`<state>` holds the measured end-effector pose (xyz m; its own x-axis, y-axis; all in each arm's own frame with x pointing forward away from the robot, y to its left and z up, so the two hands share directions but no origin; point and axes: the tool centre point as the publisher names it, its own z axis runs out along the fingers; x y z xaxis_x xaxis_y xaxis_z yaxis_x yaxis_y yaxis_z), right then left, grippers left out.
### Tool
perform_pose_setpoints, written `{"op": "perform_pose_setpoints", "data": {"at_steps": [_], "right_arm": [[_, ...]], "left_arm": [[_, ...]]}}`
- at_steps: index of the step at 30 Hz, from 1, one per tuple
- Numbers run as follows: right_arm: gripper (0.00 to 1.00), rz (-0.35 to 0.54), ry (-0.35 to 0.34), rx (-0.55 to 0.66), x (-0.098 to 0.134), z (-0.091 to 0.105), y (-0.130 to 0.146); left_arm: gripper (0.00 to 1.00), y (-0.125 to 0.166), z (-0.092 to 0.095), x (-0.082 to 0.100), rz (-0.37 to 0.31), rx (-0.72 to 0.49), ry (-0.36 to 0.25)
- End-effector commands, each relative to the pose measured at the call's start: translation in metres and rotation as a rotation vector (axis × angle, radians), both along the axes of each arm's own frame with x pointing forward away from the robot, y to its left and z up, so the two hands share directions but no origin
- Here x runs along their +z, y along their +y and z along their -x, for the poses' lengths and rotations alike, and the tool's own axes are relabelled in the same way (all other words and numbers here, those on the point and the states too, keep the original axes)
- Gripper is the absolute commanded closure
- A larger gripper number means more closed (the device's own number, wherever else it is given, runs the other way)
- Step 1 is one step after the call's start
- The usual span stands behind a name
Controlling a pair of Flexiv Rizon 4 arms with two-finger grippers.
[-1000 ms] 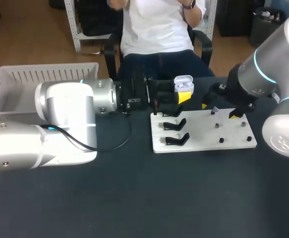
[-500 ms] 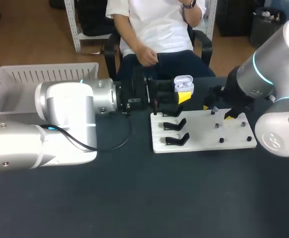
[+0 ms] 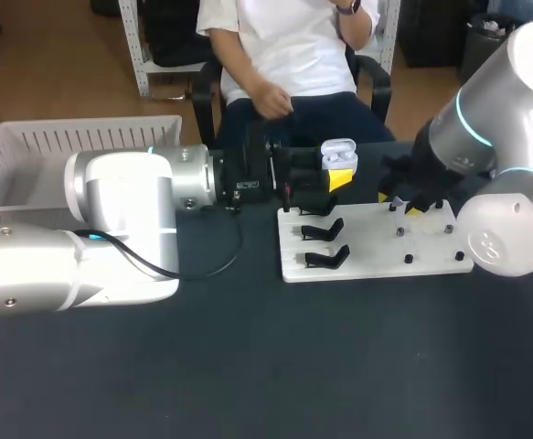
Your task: Pick up each earbud case from the left stands, insert the matching earbuds, close the lid, and place the case in the box.
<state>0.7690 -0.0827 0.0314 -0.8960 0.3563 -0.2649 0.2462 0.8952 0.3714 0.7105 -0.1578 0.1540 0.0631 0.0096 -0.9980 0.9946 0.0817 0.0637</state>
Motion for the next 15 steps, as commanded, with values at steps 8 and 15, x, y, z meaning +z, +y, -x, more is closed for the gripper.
{"op": "perform_pose_setpoints", "data": {"at_steps": [8, 15], "right_arm": [[0.51, 0.011, 0.019, -0.020, -0.0033, -0.0002, 0.0000], [0.53, 0.012, 0.029, -0.040, -0.0033, 0.0011, -0.0028]], "left_arm": [[1.00, -0.0003, 0.0020, -0.0004, 0.003, 0.008, -0.003], [1.00, -0.0003, 0.0020, -0.0004, 0.003, 0.008, -0.003]]}}
